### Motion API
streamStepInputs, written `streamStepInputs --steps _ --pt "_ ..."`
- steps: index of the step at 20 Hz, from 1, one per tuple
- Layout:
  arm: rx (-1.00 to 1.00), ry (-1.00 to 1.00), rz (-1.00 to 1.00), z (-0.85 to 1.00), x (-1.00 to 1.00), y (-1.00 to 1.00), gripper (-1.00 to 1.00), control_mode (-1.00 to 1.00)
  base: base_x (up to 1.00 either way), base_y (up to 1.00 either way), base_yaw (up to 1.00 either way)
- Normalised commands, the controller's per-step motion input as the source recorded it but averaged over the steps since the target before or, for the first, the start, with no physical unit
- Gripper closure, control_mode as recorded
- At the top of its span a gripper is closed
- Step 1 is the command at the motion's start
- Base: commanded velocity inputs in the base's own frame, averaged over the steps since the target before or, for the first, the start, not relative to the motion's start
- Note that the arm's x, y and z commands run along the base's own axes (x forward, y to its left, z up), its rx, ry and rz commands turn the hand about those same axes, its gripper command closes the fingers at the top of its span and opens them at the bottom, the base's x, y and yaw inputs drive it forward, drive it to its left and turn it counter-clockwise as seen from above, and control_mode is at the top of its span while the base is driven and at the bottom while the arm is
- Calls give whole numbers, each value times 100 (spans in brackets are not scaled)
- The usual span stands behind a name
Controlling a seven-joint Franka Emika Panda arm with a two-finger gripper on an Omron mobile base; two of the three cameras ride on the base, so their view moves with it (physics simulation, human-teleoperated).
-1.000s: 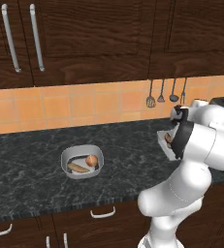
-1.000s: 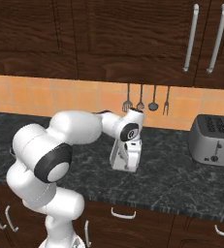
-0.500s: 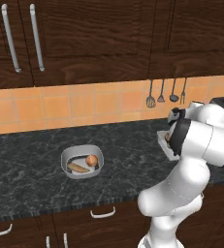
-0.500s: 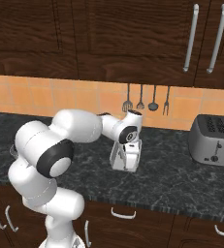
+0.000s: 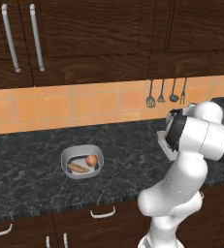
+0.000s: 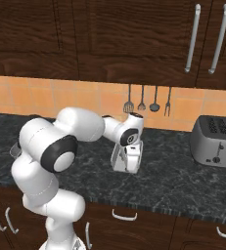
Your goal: Take the meat container that has the steak and place it on the second highest rack of the freezer. Then take the vegetable container that has the onion and sweet potato and place it on the highest rack of the freezer.
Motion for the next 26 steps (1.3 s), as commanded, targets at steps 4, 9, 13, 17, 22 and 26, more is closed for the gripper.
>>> streamStepInputs --steps 4,9,13,17,22,26 --pt "0 0 0 -23 7 0 -100 -100 0 0 0" --pt "0 -1 -1 -26 8 0 -100 -100 0 0 0" --pt "0 0 -1 -17 13 0 -100 -100 0 0 0" --pt "0 0 -1 0 17 0 -100 -100 0 0 0" --pt "0 2 -2 0 31 -2 -100 -100 0 0 0" --pt "0 1 0 5 0 -16 -100 -100 0 0 0"
